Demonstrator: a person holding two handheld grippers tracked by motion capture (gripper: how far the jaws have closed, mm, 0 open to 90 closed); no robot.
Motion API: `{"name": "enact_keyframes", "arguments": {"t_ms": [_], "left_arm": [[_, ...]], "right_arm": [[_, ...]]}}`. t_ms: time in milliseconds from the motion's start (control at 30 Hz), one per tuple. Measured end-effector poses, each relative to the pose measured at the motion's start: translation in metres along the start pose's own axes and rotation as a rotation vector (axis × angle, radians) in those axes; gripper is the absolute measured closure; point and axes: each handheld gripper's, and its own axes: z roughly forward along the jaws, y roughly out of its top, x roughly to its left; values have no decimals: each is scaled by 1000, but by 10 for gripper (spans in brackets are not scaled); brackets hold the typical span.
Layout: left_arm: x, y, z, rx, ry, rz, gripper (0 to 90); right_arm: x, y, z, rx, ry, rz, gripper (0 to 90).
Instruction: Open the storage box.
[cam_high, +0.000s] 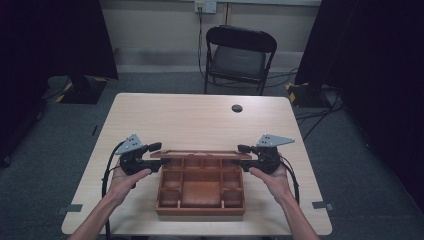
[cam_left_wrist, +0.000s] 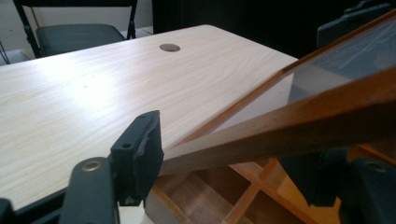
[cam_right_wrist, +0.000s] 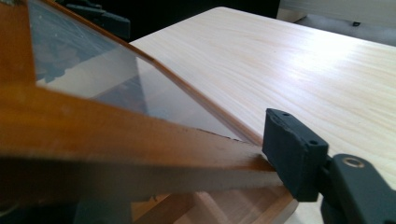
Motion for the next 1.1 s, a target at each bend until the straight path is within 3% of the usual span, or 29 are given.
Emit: {"name": "enact_keyframes", "arguments": {"t_ms": [333,767,1100], "left_arm": [[7,7,6,7,-7,11,389],[17,5,12,8,-12,-46,488],[21,13,19,31,-6,-37,509]], "right_arm": [[-7,4,1,-11,-14,13,464],[-20,2,5,-29,-38,32,520],[-26,4,9,-39,-50,41,545]]}}
